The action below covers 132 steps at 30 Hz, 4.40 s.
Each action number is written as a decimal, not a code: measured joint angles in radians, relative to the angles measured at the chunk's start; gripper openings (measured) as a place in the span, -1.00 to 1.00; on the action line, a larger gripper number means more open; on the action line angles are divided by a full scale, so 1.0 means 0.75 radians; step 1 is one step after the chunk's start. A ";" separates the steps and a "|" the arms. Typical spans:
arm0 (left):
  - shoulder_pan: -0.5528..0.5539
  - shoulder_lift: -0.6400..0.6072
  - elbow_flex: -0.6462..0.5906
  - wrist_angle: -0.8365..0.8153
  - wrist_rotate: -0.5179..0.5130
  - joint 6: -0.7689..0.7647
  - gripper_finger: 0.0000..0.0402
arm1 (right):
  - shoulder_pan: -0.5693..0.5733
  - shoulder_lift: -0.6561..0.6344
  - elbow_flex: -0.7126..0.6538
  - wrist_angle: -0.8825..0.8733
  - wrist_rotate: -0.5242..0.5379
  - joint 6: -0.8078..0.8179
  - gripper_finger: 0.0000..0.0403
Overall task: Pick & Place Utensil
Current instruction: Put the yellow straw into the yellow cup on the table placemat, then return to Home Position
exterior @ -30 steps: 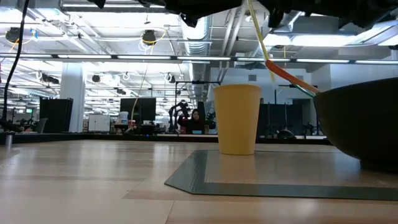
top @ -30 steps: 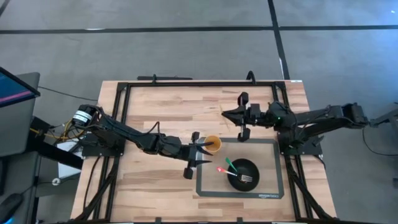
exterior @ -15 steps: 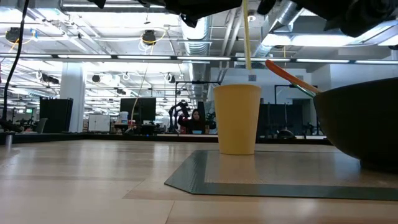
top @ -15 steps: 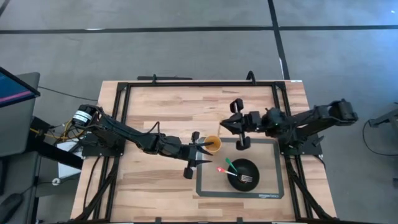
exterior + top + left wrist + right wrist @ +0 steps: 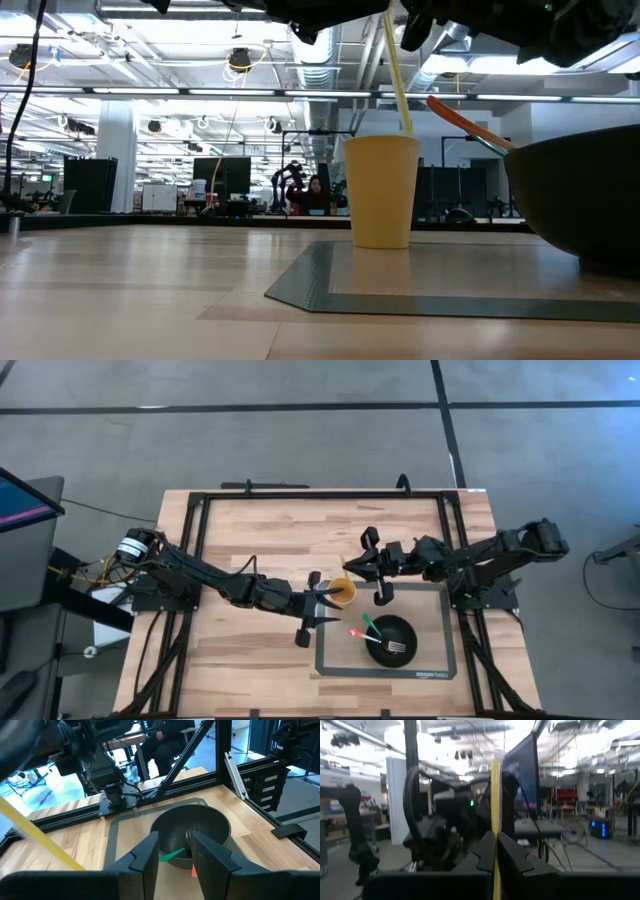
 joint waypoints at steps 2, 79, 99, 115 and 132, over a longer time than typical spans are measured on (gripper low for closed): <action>0.000 0.000 0.000 0.000 0.000 0.000 -0.43 | 0.000 0.044 0.001 0.080 -0.001 0.002 -0.98; -0.075 -0.988 -0.001 -0.394 -0.222 0.001 -0.43 | -0.004 -0.696 0.072 -0.962 0.104 -0.137 -0.33; -0.075 -1.319 -0.005 -1.016 -0.221 -0.210 -0.43 | -0.004 -1.169 0.071 -1.458 0.134 -0.006 -0.29; -0.075 -1.648 -0.450 -0.850 -0.251 -0.383 -0.43 | -0.004 -1.372 -0.073 -1.571 0.143 -0.044 -0.32; -0.075 -2.131 -0.767 -0.736 -0.251 -0.380 -0.43 | -0.013 -1.442 -0.166 -1.584 0.269 0.000 -0.32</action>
